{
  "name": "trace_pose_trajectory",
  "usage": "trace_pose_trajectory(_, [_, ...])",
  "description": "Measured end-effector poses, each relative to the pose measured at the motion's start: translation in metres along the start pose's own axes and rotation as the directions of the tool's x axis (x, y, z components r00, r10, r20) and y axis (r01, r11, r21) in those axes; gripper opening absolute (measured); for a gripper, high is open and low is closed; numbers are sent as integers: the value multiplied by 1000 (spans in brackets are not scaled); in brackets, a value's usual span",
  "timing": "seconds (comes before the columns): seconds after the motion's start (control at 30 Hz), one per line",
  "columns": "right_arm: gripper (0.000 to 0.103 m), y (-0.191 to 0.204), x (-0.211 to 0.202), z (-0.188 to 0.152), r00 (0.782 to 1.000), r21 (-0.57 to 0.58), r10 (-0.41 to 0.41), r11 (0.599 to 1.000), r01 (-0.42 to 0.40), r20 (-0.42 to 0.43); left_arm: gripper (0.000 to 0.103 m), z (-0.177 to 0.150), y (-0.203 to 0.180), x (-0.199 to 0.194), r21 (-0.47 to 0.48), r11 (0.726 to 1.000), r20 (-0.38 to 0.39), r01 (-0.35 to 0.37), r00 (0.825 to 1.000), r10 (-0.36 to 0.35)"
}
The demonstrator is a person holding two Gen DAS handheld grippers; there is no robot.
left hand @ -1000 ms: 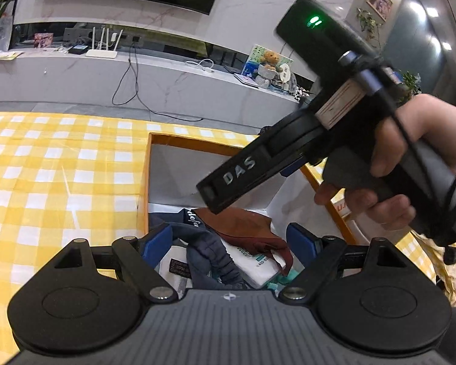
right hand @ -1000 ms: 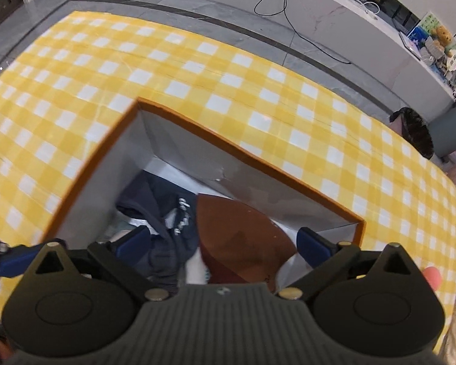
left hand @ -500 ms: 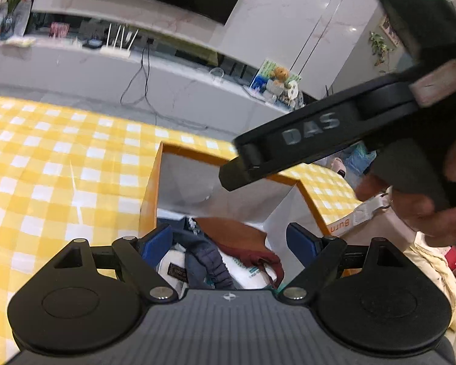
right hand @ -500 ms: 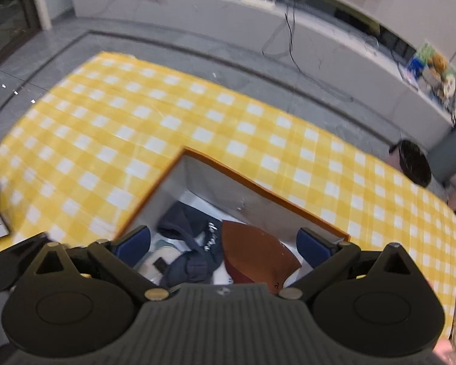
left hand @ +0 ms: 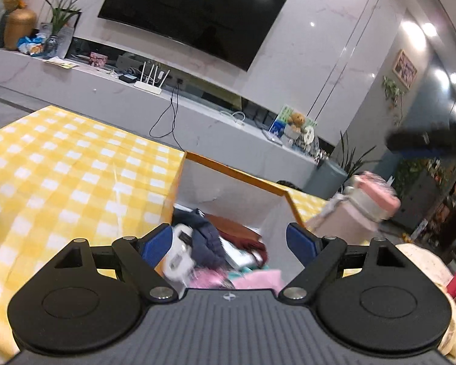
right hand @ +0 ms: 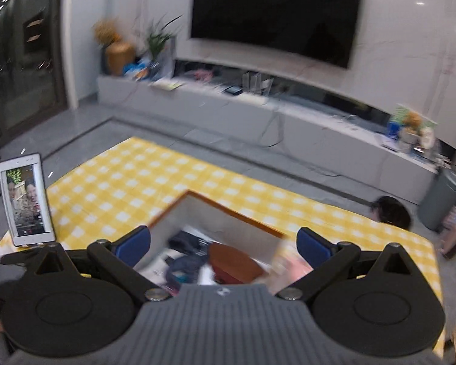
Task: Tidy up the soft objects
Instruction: 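Withdraw both tools from the box back toward the pink ball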
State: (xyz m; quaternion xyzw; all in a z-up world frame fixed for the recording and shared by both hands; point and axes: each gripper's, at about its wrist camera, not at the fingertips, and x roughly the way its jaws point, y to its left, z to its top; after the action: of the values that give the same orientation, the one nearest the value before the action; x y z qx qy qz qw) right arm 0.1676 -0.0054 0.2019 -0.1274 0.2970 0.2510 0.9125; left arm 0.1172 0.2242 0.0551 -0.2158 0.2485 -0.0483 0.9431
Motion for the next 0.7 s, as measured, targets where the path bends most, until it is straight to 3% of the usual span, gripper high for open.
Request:
trace_pose_trajectory(0.13, [100, -51, -43, -50, 995, 111, -99, 989, 96, 25, 99, -15, -17, -26, -18, 1000, 20, 23, 1000, -23])
trace_pose_trajectory(0.3, [100, -107, -71, -129, 970, 233, -241, 944, 233, 9, 99, -31, -51, -40, -27, 997, 9, 73, 997, -73])
trace_pose_trajectory(0.47, [100, -138, -61, -196, 947, 306, -314, 897, 319, -67, 99, -58, -94, -32, 71, 991, -111, 111, 989, -102])
trace_pose_trajectory(0.6, [100, -155, -37, -226, 913, 334, -397, 851, 405, -94, 99, -81, -124, -17, 154, 979, -179, 135, 978, -107])
trace_pose_trajectory(0.7, [100, -169, -17, -237, 923, 361, -380, 855, 372, -52, 99, -95, -146, 3, 210, 970, -222, 120, 972, -72])
